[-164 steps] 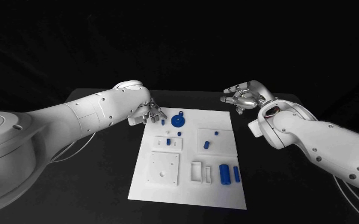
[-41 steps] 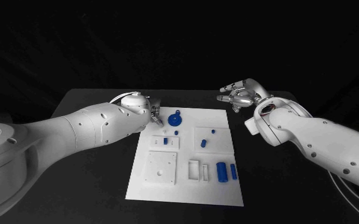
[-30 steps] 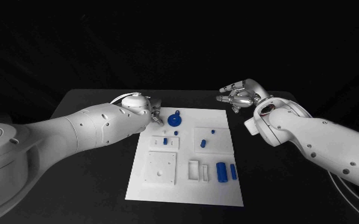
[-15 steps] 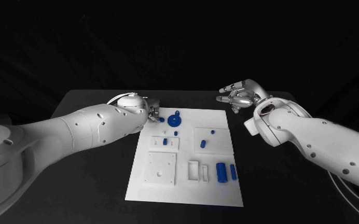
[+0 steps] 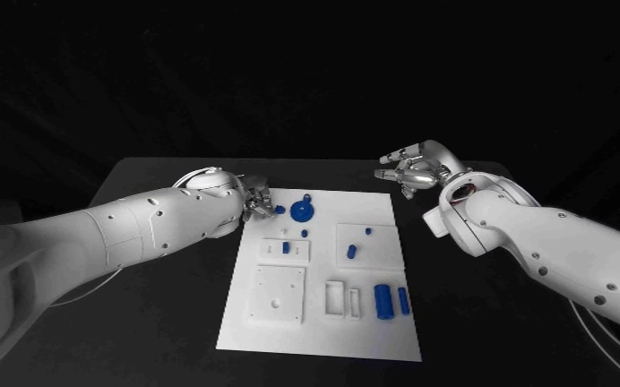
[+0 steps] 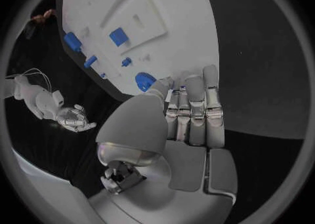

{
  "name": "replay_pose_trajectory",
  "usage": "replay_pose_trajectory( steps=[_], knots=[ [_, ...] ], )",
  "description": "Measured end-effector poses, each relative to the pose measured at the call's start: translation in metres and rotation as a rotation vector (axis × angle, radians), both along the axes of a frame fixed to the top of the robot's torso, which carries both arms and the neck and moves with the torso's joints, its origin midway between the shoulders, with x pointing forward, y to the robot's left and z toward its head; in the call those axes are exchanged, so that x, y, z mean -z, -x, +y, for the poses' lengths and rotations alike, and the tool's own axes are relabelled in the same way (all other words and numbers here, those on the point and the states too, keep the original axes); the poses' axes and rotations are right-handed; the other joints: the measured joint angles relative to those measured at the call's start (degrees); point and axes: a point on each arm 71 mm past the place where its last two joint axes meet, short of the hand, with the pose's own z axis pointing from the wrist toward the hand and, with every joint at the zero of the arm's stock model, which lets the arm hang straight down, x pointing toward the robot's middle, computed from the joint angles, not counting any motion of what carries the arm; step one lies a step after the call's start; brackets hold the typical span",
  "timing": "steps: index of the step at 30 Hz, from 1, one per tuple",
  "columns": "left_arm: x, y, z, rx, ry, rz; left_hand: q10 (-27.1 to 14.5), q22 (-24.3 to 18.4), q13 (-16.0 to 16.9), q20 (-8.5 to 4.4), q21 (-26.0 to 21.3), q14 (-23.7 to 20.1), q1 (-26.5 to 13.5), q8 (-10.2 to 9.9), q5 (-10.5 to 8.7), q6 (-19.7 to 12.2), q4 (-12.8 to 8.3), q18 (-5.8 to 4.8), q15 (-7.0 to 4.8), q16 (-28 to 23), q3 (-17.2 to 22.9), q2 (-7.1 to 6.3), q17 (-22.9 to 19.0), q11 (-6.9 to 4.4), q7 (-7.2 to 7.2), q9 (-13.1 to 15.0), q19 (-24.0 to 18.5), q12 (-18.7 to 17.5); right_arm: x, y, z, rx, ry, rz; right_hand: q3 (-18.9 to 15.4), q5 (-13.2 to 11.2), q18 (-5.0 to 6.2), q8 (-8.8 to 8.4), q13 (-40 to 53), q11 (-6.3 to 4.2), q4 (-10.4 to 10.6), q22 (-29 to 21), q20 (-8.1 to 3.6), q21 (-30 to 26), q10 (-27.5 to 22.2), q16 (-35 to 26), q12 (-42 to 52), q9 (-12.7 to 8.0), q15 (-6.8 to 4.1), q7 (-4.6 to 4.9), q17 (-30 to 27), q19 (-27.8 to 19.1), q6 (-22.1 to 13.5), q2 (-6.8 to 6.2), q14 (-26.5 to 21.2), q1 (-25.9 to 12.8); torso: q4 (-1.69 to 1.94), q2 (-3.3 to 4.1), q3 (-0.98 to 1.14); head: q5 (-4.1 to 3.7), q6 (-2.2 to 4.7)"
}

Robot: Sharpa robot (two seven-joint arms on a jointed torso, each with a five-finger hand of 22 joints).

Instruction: Assemble the parts on the task board

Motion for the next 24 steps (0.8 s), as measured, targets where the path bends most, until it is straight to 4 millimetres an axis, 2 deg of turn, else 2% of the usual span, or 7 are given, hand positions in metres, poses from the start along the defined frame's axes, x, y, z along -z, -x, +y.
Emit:
replay_pose_trajectory(
  steps=[2,4,7,11,15,21,24],
  knots=[
    [0.0,0.001,0.002,-0.007,0.01,0.0,-0.14,0.0,0.0,0.03,0.0,0.05,-1.05,0.05,-5.04,-0.63,0.99,0.0,0.19,-0.23,-2.04,-1.16,-0.04,0.14,0.34,-0.37,0.03,0.09,0.0,0.0,0.0,0.0,0.0,0.0,0.0,0.0,0.0,0.0,0.0,0.0,0.0,0.0,0.0,0.0,0.0,0.0,0.0,0.0,0.0,0.0,0.0,0.0,0.0,0.0,0.0,0.0,0.0,0.0,0.02,0.04,0.05],
    [0.0,0.001,0.004,-0.017,0.02,-0.005,-0.34,0.0,0.1,0.33,-0.34,0.21,-2.45,0.39,-11.91,-0.94,2.08,0.0,0.35,-0.23,-4.48,-2.56,-0.13,0.34,0.65,-1.03,0.33,0.79,0.0,0.0,-0.001,0.001,0.001,0.001,0.0,0.0,0.0,0.0,0.0,0.01,0.0,0.0,0.0,0.0,0.01,0.0,0.0,0.0,0.0,0.0,0.0,0.0,0.0,0.0,0.0,0.0,-0.01,0.01,0.02,0.04,0.16],
    [0.0,0.001,0.007,-0.035,0.025,-0.013,-0.76,-0.01,0.18,0.74,-1.05,0.41,-4.53,0.97,-17.69,-1.27,5.0,0.0,0.55,-0.23,-4.98,-4.84,-0.24,0.75,0.73,-1.48,0.74,2.34,0.0,0.0,-0.001,0.001,0.001,0.001,0.0,0.0,0.0,0.0,0.0,0.01,0.0,0.0,0.0,0.0,0.01,0.0,0.0,0.0,0.0,0.0,0.0,0.0,0.0,0.0,0.0,0.0,-0.03,0.03,0.02,0.08,0.21],
    [-0.001,-0.001,0.007,-0.058,0.022,-0.02,-1.26,-0.01,0.18,0.8,-1.7,0.41,-6.56,1.67,-18.53,-1.36,10.27,0.0,0.56,-0.23,-3.45,-7.82,-0.24,0.83,0.65,-1.61,1.08,4.02,0.0,0.0,-0.001,0.001,0.002,0.002,0.0,0.0,0.01,0.0,0.0,0.02,0.0,0.0,0.0,0.0,0.02,0.0,0.0,0.0,0.0,0.0,0.0,0.0,0.0,0.0,0.0,0.0,-0.09,0.07,0.02,0.11,0.26],
    [-0.002,-0.004,0.004,-0.081,0.011,-0.024,-1.26,-0.01,0.18,0.62,-1.91,0.41,-7.63,1.85,-18.53,-1.35,12.15,0.0,0.56,-0.23,-3.18,-8.89,-0.24,0.83,0.65,-1.54,1.26,4.45,0.0,0.0,-0.001,0.0,0.001,0.002,0.0,0.0,0.0,0.0,0.0,0.02,0.0,0.0,0.0,0.0,0.02,0.0,0.0,0.0,0.0,0.0,0.0,0.0,0.0,0.0,0.0,0.0,-0.15,0.1,0.02,0.16,0.29],
    [-0.004,-0.009,-0.001,-0.111,-0.017,-0.032,-1.26,-0.02,0.25,0.41,-1.91,0.64,-8.46,2.38,-17.19,-0.93,11.79,0.0,0.33,-0.22,-2.59,-7.76,-0.24,0.83,0.25,-1.37,1.47,5.68,0.0,0.0,0.0,-0.001,0.001,0.003,0.0,0.0,0.0,0.0,0.0,0.03,0.0,0.0,0.0,0.0,0.03,0.0,0.0,0.0,0.0,0.0,0.0,0.0,0.0,0.0,0.0,0.0,-0.19,0.13,0.05,0.16,0.35],
    [-0.005,-0.011,-0.003,-0.12,-0.028,-0.036,-1.4,-0.02,0.25,0.42,-1.91,0.64,-8.29,2.5,-14.51,-0.79,10.39,0.0,0.33,-0.22,-3.17,-6.09,-0.16,0.68,0.1,-1.3,1.47,6.21,0.001,0.0,0.0,-0.001,0.001,0.003,0.0,0.0,0.0,0.0,0.0,0.03,0.0,0.0,0.0,0.0,0.03,0.0,0.0,0.0,0.0,0.0,0.0,0.0,0.0,0.0,0.0,0.0,-0.19,0.15,0.06,0.1,0.35]
  ],
)
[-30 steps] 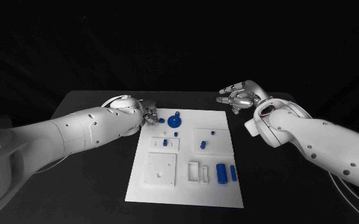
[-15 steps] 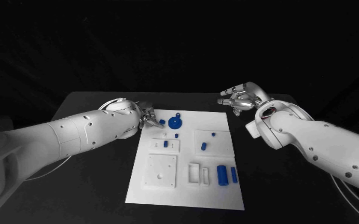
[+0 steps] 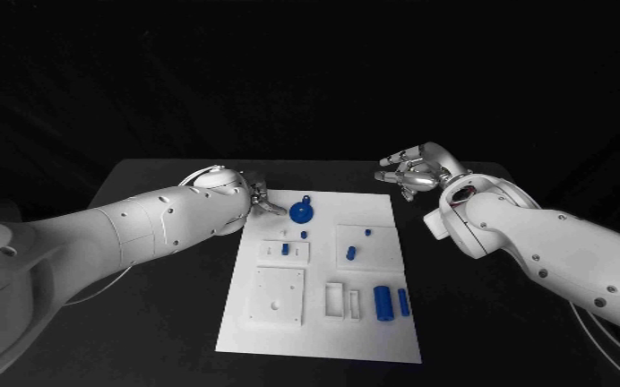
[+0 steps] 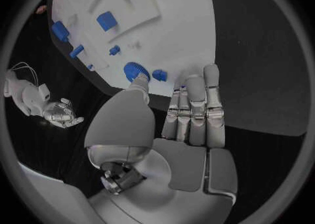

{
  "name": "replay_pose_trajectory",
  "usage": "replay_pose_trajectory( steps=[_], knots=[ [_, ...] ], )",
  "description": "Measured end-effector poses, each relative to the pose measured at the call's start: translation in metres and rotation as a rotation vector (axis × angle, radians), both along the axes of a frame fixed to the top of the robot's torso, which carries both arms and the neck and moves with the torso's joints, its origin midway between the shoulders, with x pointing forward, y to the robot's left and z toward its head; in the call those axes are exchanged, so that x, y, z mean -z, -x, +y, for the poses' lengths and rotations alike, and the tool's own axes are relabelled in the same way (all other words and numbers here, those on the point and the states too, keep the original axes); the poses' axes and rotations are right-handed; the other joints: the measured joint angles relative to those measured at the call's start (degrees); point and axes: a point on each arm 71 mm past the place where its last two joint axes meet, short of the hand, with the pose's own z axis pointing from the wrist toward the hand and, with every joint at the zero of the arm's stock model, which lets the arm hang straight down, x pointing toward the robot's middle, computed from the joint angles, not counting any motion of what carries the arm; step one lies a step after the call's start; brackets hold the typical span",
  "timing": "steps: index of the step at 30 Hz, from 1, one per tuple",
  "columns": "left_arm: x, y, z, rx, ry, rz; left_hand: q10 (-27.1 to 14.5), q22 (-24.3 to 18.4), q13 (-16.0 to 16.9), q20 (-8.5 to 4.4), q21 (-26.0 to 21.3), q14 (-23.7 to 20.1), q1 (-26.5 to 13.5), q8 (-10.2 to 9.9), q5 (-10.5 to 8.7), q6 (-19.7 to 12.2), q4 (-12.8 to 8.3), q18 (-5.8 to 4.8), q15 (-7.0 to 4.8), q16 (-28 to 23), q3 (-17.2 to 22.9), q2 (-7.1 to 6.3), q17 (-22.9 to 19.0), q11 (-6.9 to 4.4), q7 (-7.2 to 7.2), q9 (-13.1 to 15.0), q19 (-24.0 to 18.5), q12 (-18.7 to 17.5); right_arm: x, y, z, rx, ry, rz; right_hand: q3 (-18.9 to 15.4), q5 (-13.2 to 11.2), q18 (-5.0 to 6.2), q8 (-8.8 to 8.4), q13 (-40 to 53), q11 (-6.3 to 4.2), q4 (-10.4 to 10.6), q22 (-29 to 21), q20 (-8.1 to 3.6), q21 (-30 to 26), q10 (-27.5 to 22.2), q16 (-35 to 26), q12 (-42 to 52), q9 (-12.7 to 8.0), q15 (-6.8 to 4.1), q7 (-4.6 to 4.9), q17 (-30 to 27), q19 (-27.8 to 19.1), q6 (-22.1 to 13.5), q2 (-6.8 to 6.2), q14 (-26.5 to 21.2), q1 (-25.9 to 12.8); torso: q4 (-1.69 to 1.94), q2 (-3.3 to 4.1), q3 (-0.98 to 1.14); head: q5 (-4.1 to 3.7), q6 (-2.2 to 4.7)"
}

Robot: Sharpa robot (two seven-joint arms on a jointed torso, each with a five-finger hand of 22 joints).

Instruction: Assemble the parts on the task board

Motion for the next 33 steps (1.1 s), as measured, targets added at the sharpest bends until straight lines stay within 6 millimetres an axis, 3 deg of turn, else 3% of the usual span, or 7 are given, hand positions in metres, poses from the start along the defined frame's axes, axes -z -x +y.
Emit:
replay_pose_trajectory(
  steps=[4,7,11,22,33],
  knots=[
    [-0.001,-0.003,-0.004,-0.01,-0.015,-0.002,0.06,0.0,0.0,-0.2,0.0,0.0,-0.09,0.32,2.45,0.28,-2.43,0.0,0.0,0.0,-1.55,2.01,0.18,-0.19,-0.26,0.14,0.2,0.89,0.0,0.0,0.001,-0.001,-0.001,0.001,0.0,0.0,0.0,0.0,0.0,0.0,0.0,0.0,0.0,0.0,0.0,0.0,0.0,0.0,0.0,0.0,0.0,0.0,0.0,0.0,0.0,0.0,-0.01,0.01,-0.01,-0.07,-0.01],
    [-0.001,-0.004,-0.007,-0.016,-0.025,-0.002,0.35,0.0,0.23,-0.2,0.41,0.21,-0.36,1.34,3.55,0.68,-3.37,-0.01,-0.21,0.38,-2.5,2.75,0.37,-0.49,-0.67,0.22,0.2,2.1,0.0,0.0,0.002,-0.003,-0.001,0.001,0.0,0.0,0.0,0.0,0.0,0.0,0.0,0.0,0.0,0.0,0.0,0.0,0.0,0.0,0.0,0.0,0.0,0.0,0.0,0.0,0.0,0.0,-0.01,0.01,0.0,-0.1,-0.04],
    [-0.001,-0.006,-0.008,-0.023,-0.035,0.0,-0.04,-0.01,0.42,-0.2,1.04,0.21,-0.39,2.89,3.66,0.89,-3.99,0.0,-0.21,0.86,-3.12,3.39,0.66,-0.87,-0.87,0.51,0.2,4.39,0.0,0.0,0.003,-0.004,-0.002,0.002,0.0,0.0,0.0,0.0,0.0,0.0,0.0,0.0,0.0,0.0,0.0,0.0,0.0,0.0,0.0,0.0,0.0,0.0,0.0,0.0,0.0,0.0,-0.01,0.01,0.01,-0.18,-0.09],
    [-0.001,-0.008,-0.015,-0.023,-0.054,0.017,-0.79,-0.01,1.32,-0.73,2.02,0.32,-0.29,7.6,3.66,1.49,-5.84,0.0,-0.73,1.42,-3.82,3.89,1.08,-1.63,-1.53,1.9,0.09,9.78,0.001,-0.001,0.004,-0.006,-0.003,0.004,0.0,0.0,0.0,0.0,0.0,0.01,0.0,0.0,0.0,0.0,0.01,0.0,0.0,0.0,0.0,0.0,0.0,0.0,0.0,0.0,0.0,0.0,0.03,-0.02,-0.03,-0.43,-0.21],
    [0.0,-0.009,-0.024,-0.011,-0.066,0.035,-1.18,-0.02,1.87,-0.93,2.88,0.52,-0.78,9.42,2.52,1.38,-6.16,0.0,-0.94,2.29,-3.64,3.4,1.42,-2.01,-1.82,2.28,-0.12,12.24,0.001,-0.001,0.006,-0.009,-0.004,0.006,0.0,0.0,0.0,0.0,0.0,0.01,0.0,0.0,0.0,0.0,0.01,0.0,0.0,0.0,0.0,0.0,0.0,0.0,0.0,0.0,0.0,0.0,0.07,-0.04,-0.07,-0.54,-0.26]
  ],
)
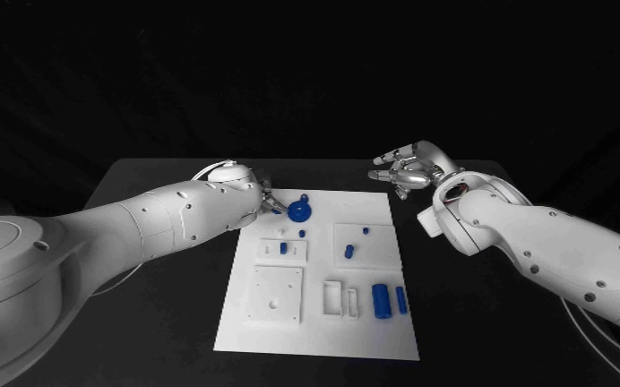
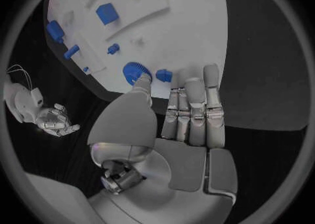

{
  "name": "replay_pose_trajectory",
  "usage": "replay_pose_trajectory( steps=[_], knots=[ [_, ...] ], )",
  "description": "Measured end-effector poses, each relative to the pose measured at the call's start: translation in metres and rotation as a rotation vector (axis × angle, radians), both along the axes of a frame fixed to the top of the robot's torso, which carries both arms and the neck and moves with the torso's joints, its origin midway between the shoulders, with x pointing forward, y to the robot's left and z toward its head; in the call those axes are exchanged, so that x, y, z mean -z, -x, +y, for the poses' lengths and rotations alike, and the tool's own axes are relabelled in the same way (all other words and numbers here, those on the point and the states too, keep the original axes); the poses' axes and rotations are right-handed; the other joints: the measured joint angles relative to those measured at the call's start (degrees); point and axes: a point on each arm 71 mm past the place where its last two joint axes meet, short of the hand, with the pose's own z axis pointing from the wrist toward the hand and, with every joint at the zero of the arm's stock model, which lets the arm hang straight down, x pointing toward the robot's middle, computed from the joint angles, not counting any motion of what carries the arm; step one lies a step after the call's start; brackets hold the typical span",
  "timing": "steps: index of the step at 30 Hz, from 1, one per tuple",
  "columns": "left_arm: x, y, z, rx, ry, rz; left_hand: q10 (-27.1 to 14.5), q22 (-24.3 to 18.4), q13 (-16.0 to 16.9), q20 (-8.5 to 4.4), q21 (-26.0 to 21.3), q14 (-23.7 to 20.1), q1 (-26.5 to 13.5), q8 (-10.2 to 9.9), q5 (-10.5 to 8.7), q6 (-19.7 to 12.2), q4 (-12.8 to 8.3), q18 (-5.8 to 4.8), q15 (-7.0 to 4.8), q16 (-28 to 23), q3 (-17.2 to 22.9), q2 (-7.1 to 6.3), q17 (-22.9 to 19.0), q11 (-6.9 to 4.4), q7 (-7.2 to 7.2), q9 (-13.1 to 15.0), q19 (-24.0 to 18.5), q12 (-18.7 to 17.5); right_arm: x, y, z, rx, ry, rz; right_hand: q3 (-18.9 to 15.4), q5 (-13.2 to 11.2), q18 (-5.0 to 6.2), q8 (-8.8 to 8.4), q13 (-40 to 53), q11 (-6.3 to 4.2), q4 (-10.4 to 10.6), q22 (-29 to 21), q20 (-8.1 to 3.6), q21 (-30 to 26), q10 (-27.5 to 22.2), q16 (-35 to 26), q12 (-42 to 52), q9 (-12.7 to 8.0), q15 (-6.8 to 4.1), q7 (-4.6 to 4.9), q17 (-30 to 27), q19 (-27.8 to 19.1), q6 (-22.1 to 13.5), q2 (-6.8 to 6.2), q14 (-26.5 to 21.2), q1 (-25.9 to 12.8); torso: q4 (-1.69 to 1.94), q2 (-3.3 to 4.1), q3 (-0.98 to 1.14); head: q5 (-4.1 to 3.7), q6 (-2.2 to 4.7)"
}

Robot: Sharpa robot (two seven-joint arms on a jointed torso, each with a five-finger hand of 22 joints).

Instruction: Assemble the parts on the task board

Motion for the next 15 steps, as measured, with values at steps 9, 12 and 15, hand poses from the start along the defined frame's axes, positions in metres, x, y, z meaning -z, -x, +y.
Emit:
replay_pose_trajectory(
  steps=[9,12,15],
  knots=[
    [0.0006,0.0001,-0.0053,0.008,-0.014,0.008,0.0,0.0,0.45,-0.21,0.9,0.09,-0.73,1.34,-3.64,-0.06,1.24,0.0,-0.08,0.61,1.52,-1.49,0.22,0.0,-0.24,0.62,0.21,1.49,0.0001,0.0,0.0004,-0.001,0.0,0.002,0.0,0.0,0.0,0.0,0.0,0.0,0.0,0.0,0.0,0.0,0.0,0.0,0.0,0.0,0.0,0.0,0.0,0.0,0.0,0.0,0.0,0.0,0.0,0.0,0.02,-0.1,0.08],
    [0.0006,-0.0006,-0.0055,0.006,-0.021,0.008,0.0,0.0,0.44,-0.42,1.26,0.09,-0.73,1.5,-3.65,-0.03,1.22,-0.01,-0.08,0.61,1.87,-1.49,0.22,0.0,-0.27,0.88,0.0,1.49,0.0002,0.0,0.0004,-0.001,0.0,0.002,0.0,0.0,0.0,0.0,0.0,0.0,0.0,0.01,0.0,0.0,0.0,0.0,0.0,0.0,0.0,0.0,0.0,0.0,0.0,0.0,0.0,0.0,0.0,0.0,0.03,-0.15,0.1],
    [0.0006,-0.0014,-0.0059,0.005,-0.029,0.008,0.0,-0.01,0.44,-0.42,1.32,0.09,-0.06,1.83,-3.65,-0.03,-0.15,-0.01,-0.08,0.61,1.53,-0.82,0.22,0.0,-0.57,0.88,0.0,1.71,0.0002,0.0,0.0004,-0.002,0.001,0.002,0.0,0.0,0.0,0.0,0.0,0.0,0.0,0.04,0.0,0.0,0.0,0.0,0.0,0.0,0.0,0.0,0.0,0.0,0.0,0.0,0.0,0.0,0.0,0.0,0.03,-0.18,0.1]
  ],
)
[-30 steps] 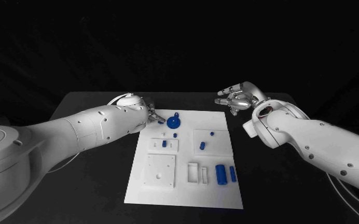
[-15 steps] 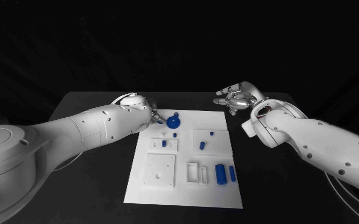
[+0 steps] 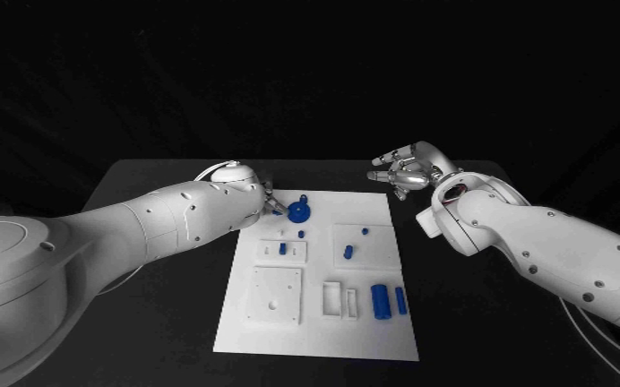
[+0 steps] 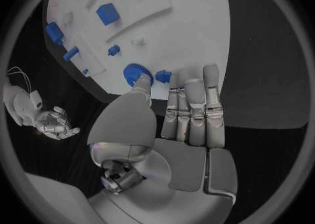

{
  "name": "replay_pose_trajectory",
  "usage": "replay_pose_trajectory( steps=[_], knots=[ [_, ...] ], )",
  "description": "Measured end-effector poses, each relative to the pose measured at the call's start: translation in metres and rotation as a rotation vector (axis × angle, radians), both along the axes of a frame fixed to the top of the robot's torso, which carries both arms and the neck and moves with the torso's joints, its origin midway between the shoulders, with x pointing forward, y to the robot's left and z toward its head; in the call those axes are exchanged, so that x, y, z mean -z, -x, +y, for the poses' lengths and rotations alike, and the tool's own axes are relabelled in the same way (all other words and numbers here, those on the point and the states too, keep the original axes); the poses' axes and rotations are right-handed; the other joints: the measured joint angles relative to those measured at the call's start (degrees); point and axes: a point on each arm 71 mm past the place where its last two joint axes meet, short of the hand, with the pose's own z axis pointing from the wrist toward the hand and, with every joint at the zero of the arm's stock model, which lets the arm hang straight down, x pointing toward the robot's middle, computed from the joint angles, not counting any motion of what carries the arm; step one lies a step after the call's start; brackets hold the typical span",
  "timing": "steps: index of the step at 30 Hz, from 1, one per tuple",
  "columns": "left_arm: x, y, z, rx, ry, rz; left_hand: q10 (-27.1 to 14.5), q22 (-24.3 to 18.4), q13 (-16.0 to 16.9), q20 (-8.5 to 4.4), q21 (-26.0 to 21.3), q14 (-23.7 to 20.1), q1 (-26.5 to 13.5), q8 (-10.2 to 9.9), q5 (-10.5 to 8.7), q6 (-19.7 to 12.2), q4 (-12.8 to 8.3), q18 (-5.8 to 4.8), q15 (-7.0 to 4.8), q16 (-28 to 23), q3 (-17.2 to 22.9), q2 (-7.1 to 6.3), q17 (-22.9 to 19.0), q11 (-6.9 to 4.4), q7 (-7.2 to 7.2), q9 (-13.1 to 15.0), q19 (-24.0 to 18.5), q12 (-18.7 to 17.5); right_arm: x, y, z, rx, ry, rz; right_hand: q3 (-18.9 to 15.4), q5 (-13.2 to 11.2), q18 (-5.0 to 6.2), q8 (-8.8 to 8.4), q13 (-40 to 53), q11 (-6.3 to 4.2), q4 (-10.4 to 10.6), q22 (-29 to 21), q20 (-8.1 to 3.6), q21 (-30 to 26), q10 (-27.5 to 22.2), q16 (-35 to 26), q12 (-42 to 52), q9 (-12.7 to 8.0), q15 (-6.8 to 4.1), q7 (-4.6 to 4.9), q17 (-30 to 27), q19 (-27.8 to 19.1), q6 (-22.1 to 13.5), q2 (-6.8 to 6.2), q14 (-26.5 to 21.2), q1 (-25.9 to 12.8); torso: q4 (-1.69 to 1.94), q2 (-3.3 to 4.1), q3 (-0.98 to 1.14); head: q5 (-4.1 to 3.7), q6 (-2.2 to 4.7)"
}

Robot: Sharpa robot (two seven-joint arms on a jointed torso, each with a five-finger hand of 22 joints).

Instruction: Assemble the parts on the task board

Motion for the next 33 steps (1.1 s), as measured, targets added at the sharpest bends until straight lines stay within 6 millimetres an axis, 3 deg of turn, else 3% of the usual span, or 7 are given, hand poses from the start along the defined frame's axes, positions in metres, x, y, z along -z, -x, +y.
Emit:
replay_pose_trajectory(
  steps=[3,8,15,26,33],
  knots=[
    [0.0001,-0.0007,0.0002,-0.001,-0.007,0.001,0.0,0.0,0.0,0.0,0.26,0.0,0.39,0.23,0.16,0.1,-1.58,0.0,0.0,0.0,-1.1,1.63,0.0,0.0,-0.17,0.0,0.0,0.0,0.0,0.0,0.0,0.0,0.0,0.001,0.0,0.0,0.0,0.0,0.0,0.0,0.0,0.0,0.0,0.0,0.0,0.0,0.0,0.0,0.0,0.0,0.0,0.0,0.0,0.0,0.0,0.0,-0.01,0.0,0.0,-0.04,-0.04],
    [0.0001,-0.0021,-0.0002,-0.003,-0.015,0.0,0.21,0.0,-0.01,0.0,0.25,0.21,0.42,0.44,0.34,0.14,-2.75,0.0,-0.21,0.0,-1.98,2.84,0.0,-0.21,-0.23,0.01,0.0,0.0,0.0001,0.0,0.0003,-0.001,0.0,0.002,0.0,0.0,0.0,0.0,0.0,0.0,0.0,0.0,0.0,0.0,0.0,0.0,0.0,0.0,0.0,0.0,0.0,0.0,0.0,0.0,0.0,0.0,0.0,0.0,-0.02,-0.1,-0.07],
    [0.0007,-0.004,0.0,-0.01,-0.021,-0.006,0.42,0.04,0.17,0.0,0.47,0.43,2.32,2.11,-2.66,-0.07,-2.88,0.0,-0.42,0.0,-2.75,6.05,-0.16,-0.42,-0.56,0.75,0.0,0.59,0.0003,0.0,0.0007,-0.003,0.001,0.003,0.16,0.0,0.0,0.0,-0.05,0.0,0.16,-0.01,0.0,0.0,0.0,0.0,0.22,0.0,0.0,0.0,0.0,0.0,0.0,0.0,0.0,0.0,-0.01,0.02,-0.06,-0.14,-0.02],
    [0.0016,-0.006,0.001,-0.018,-0.024,-0.017,0.21,0.04,0.76,-0.41,0.46,0.22,2.85,3.46,-3.22,-0.43,-3.08,0.0,-0.63,0.0,-3.52,6.55,-0.05,-0.63,-0.8,1.18,0.0,1.83,0.0003,0.0002,0.001,-0.005,0.001,0.005,0.16,0.0,0.0,0.0,-0.05,0.0,0.16,-0.01,0.0,0.0,0.0,0.0,0.22,0.0,0.0,0.0,0.0,0.0,0.0,0.0,0.0,0.0,-0.01,0.02,-0.02,-0.35,-0.16],
    [0.0023,-0.0061,0.001,-0.017,-0.021,-0.021,0.21,0.03,0.83,-0.41,0.46,0.21,3.85,4.05,-3.34,-0.7,-3.53,0.0,-0.63,0.0,-4.18,5.83,0.0,-0.63,-0.6,1.29,0.0,2.05,0.0002,0.0003,0.001,-0.006,0.002,0.006,0.16,0.0,0.0,0.0,-0.05,0.0,0.16,-0.02,0.0,0.0,0.0,0.0,0.22,0.0,0.0,0.0,0.0,0.0,0.0,0.0,0.0,0.0,0.0,-0.02,-0.02,-0.38,-0.17]
  ],
)
